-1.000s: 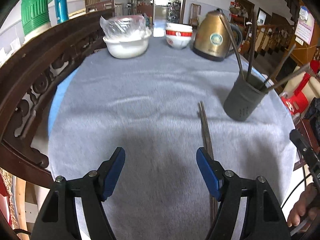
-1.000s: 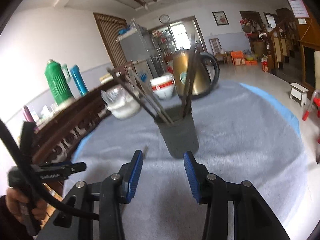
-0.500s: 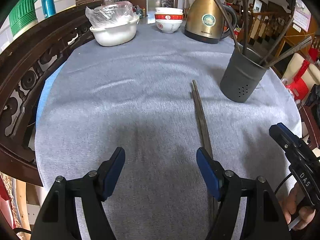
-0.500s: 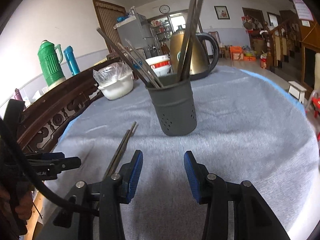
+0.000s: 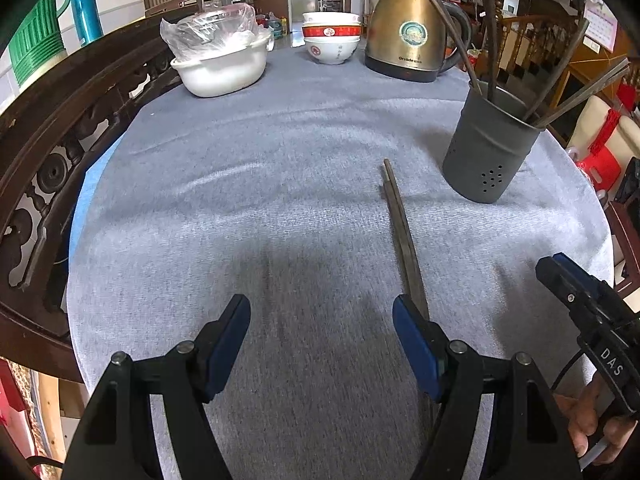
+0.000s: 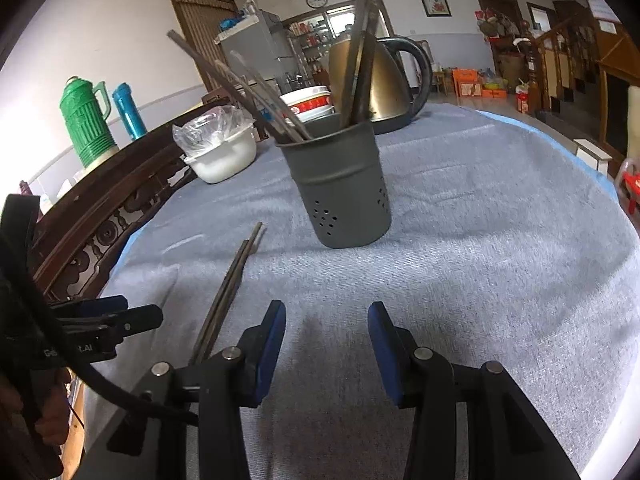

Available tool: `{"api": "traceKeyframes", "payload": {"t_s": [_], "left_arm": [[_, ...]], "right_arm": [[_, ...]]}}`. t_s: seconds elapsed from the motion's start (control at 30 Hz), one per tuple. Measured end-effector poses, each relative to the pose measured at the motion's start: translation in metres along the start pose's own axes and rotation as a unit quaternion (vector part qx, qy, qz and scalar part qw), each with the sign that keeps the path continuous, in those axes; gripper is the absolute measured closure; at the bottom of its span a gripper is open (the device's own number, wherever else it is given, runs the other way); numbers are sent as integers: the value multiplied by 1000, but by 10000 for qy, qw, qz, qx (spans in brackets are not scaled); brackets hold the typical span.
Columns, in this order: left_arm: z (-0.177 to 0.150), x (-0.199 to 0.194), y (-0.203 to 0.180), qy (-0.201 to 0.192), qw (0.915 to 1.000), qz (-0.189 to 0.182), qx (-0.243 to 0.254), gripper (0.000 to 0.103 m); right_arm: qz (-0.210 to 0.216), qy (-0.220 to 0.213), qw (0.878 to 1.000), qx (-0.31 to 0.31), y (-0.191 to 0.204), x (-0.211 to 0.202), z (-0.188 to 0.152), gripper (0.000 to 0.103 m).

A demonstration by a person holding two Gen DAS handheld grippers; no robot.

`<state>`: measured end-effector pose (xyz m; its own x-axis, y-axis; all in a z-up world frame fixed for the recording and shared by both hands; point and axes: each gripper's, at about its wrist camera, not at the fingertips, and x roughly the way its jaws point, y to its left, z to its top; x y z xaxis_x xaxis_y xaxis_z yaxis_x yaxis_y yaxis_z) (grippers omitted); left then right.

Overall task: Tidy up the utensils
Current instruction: 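Close the left tool on one dark chopstick while the right tool grasps another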

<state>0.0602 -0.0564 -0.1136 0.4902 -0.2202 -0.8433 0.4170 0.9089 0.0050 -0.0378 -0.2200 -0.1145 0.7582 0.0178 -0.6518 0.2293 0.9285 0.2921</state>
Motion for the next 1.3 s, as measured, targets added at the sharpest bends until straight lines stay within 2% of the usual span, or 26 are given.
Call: {"api": "traceKeyframes", "payload": {"t_s": [0.47, 0.63, 1.07, 1.23, 1.3], "left_arm": [[3, 22, -5, 122, 9988, -439, -150, 29], [9, 30, -8, 168, 9986, -488, -148, 29], [11, 43, -2, 236, 9983, -481, -228, 26], [7, 44, 7, 327, 9988, -260, -259, 25], [5, 43, 9, 304, 9986, -293, -307, 25]], "right_arm": [[-107, 140, 9997, 189, -8, 10, -3, 56], [-108, 136, 9997, 192, -9, 10, -3, 56], [-107, 120, 9996, 224, -10, 12, -3, 56], [-111, 103, 9996, 242, -10, 11, -3, 56], [-103, 90, 9996, 244, -10, 11, -3, 56]]}}
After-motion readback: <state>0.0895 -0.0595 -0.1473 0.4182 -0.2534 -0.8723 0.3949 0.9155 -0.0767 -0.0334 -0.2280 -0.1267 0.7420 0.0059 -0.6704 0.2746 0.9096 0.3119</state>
